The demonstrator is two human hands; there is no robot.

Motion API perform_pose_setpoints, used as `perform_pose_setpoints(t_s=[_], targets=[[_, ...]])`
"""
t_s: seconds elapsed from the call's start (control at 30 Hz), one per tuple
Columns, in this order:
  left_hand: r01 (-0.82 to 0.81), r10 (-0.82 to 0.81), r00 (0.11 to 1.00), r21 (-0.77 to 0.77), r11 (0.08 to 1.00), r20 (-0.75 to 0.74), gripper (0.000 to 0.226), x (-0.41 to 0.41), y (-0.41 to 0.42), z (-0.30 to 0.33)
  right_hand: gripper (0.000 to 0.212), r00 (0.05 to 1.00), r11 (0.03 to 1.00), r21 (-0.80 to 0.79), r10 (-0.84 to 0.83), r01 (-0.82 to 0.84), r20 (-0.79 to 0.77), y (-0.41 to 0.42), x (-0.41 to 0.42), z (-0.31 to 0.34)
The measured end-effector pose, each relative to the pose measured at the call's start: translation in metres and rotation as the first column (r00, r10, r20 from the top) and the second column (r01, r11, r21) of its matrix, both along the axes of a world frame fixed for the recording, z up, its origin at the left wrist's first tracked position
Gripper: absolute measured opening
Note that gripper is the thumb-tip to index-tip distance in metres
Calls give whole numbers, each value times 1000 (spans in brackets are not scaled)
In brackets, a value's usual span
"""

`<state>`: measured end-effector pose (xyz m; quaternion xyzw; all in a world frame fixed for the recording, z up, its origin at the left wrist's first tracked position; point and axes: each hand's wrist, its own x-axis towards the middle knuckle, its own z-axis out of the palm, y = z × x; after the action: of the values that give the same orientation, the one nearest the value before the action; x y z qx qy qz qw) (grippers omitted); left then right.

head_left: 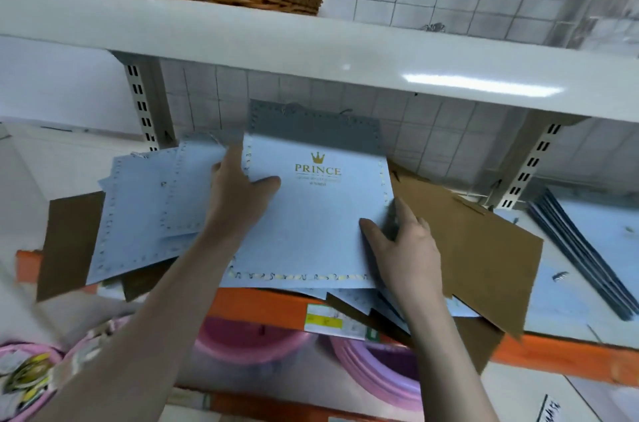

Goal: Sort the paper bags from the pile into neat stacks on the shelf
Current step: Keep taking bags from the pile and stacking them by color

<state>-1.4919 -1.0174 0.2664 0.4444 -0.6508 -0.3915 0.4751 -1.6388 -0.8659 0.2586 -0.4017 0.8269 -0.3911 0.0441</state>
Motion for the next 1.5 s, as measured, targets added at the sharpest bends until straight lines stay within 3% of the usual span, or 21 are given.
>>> perform_pose_setpoints(t_s=[0.13,0.47,0.77,0.97,1.07,1.27,1.5], targets=[[-35,36,997,-20,999,68,69,-31,39,2,60,999,1000,-25,5,-6,-32,39,-33,6],[16,-4,995,-110,994,104,20,-210,203,-13,39,990,993,-63,-104,98,-90,197,-206,-10],[126,-102,977,-120,985,187,21,-348,294,-10,30,955,973,-29,-232,231,-187,300,-322,-26],[153,-73,954,-264,952,290,36,-400,311,-17,29,936,953,-43,-301,299,-181,315,-368,-31],[163,-56,937,-289,943,345,32,-422,305,-22,30,930,949,-24,-313,314,-193,310,-388,-30],[166,-98,941,-191,967,324,13,-459,280,-38,34,919,945,2,-317,326,-234,284,-424,-34],[167,-111,928,-131,977,354,19,-485,258,-49,33,891,927,70,-329,367,-312,250,-455,-51]])
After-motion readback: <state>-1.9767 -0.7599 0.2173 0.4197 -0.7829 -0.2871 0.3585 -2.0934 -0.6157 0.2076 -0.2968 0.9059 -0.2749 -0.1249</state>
